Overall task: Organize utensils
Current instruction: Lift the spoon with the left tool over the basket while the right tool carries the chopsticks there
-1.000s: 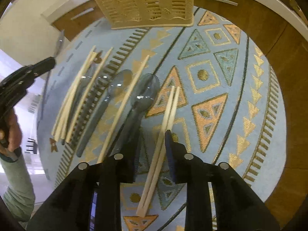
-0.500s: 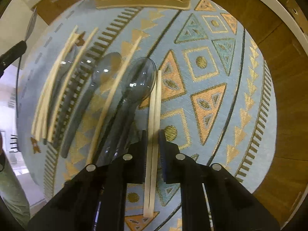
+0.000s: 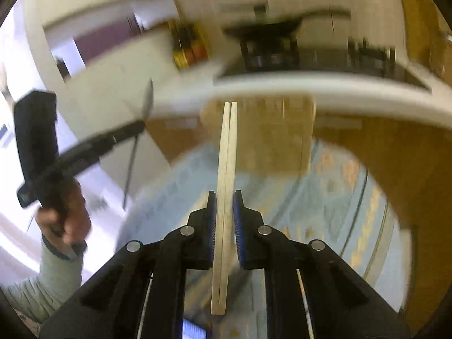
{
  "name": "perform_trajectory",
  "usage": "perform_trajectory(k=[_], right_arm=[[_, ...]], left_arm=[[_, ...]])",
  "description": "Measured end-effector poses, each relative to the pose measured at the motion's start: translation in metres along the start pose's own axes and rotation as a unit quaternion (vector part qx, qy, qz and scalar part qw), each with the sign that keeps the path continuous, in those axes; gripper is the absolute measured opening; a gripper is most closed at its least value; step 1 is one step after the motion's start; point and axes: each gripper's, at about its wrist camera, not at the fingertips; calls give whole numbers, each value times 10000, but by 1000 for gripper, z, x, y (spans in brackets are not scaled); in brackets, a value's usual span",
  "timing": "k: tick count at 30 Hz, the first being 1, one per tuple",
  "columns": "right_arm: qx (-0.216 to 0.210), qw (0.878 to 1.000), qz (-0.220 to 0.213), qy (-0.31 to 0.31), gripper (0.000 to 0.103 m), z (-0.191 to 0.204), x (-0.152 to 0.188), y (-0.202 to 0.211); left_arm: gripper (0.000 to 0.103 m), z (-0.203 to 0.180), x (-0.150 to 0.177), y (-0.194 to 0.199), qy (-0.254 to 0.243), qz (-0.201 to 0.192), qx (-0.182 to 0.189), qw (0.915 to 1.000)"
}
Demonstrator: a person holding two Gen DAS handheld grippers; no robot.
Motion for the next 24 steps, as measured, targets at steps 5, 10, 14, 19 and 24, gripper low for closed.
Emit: perform_trajectory(k=[5, 10, 14, 19, 24], right_arm=[[284, 9943, -1025, -5, 10, -13, -55, 7], [993, 9769, -1883, -168, 10, -34, -91, -12], [1530, 9634, -2196, -176, 10, -52, -101, -41], [1954, 9542, -2267, -31, 10, -61, -99, -74], [2105, 9532, -2168, 110, 10, -60, -87, -96]], left_arm=[[10, -2, -45, -21, 22, -731, -183, 9972], [10, 6, -64, -52, 165, -1313, -333, 9906], [10, 17, -63, -82, 334, -1503, -473, 9869], [10, 30, -52, -110, 428, -1472, -519, 9868], [10, 40, -34, -127, 460, -1318, -513, 9889]])
Point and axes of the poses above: each gripper's, at about its wrist camera, not at the fingertips, and y roughly against the way its jaws point, z to its left, x to its underside, and after that the axes turned 3 degrees about -z, right-handed
